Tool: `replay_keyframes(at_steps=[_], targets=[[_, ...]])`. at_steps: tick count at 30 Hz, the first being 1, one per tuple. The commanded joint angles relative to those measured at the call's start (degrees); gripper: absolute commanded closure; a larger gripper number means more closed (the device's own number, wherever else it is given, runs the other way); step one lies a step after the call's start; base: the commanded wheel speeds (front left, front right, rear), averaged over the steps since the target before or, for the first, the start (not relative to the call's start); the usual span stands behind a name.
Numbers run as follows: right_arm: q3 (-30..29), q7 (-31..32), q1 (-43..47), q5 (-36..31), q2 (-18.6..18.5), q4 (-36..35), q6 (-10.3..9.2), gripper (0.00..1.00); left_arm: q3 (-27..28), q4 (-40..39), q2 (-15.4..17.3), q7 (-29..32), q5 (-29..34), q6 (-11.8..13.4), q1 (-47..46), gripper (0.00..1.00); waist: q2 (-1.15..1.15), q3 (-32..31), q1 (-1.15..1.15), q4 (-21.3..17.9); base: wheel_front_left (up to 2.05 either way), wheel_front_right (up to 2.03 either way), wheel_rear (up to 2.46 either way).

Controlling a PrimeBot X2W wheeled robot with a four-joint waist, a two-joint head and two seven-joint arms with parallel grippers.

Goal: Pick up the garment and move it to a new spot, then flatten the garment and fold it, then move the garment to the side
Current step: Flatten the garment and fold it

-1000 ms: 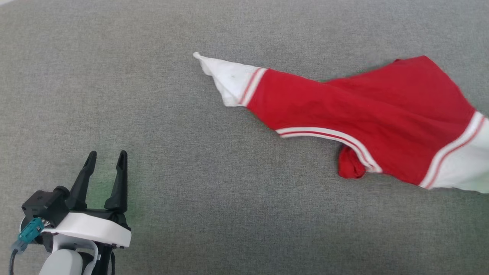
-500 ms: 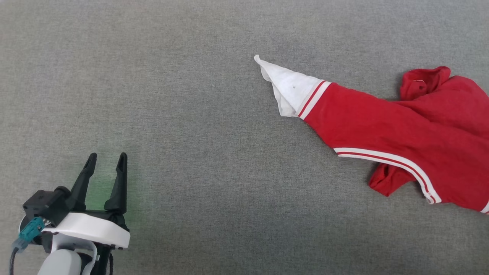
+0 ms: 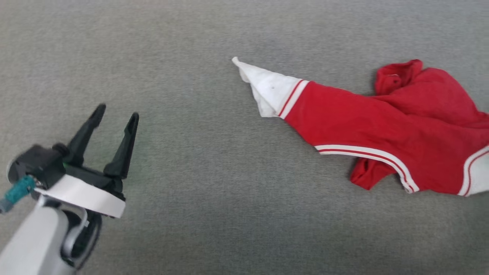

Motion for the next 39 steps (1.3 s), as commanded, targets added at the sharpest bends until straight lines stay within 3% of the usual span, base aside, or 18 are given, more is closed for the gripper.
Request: replay_keyframes(at_steps=[1,6,11,16,20,22,25,31,39], targets=[[-0.4,-1.8,-0.6,0.0,0.8,-1.0,-0.12,0.00,-1.4,-1.0,2.1,-0.3,-0.7,0.0,-1.6,0.00,0.00,-0.2,0.00,-1.2,0.00,0.00,0.00],[0.0,-8.5,-1.5,3.0,5.2,-6.0,-0.12,0.00,-9.5,-4.4,11.6,0.5,-5.1,0.0,-8.1,0.00,0.00,-0.2,0.00,-4.2,0.00,0.00,0.00],[4.5,-12.0,0.0,4.7,9.7,-10.2,-0.12,0.00,-21.9,-8.2,19.7,6.7,-11.2,0.0,-17.1,0.00,0.00,0.2,0.00,-7.8,0.00,0.00,0.00],[7.9,-13.3,1.4,4.8,13.3,-13.5,-0.12,0.00,-38.9,-12.9,24.1,14.3,-16.6,0.1,-28.0,0.00,0.00,1.3,0.00,-11.3,0.00,0.00,0.00],[8.7,-14.0,2.2,5.5,14.9,-15.0,-0.12,0.00,-51.2,-14.4,23.3,17.6,-19.6,0.1,-36.6,0.00,0.00,2.6,0.00,-13.7,0.00,0.00,0.00],[8.9,-14.4,2.5,5.6,15.5,-15.4,-0.12,0.00,-54.5,-13.9,22.3,19.2,-20.0,0.1,-40.8,0.00,0.00,3.4,0.00,-14.8,0.00,0.00,0.00],[9.3,-14.9,2.5,5.8,16.1,-15.5,-0.12,0.00,-56.1,-13.5,21.0,21.5,-19.5,0.1,-43.3,0.00,0.00,4.4,0.00,-16.0,0.00,0.00,0.00],[12.3,-17.4,1.6,6.3,17.6,-13.9,-0.12,0.00,-56.3,-14.3,17.5,32.5,-16.3,0.1,-43.2,0.00,0.00,7.9,0.00,-20.1,0.00,0.00,0.00],[14.7,-20.5,1.8,8.7,17.9,-10.8,-0.12,0.00,-56.3,-11.0,18.9,32.6,-10.6,0.1,-43.4,0.00,0.00,10.1,0.00,-23.4,0.00,0.00,0.00]])
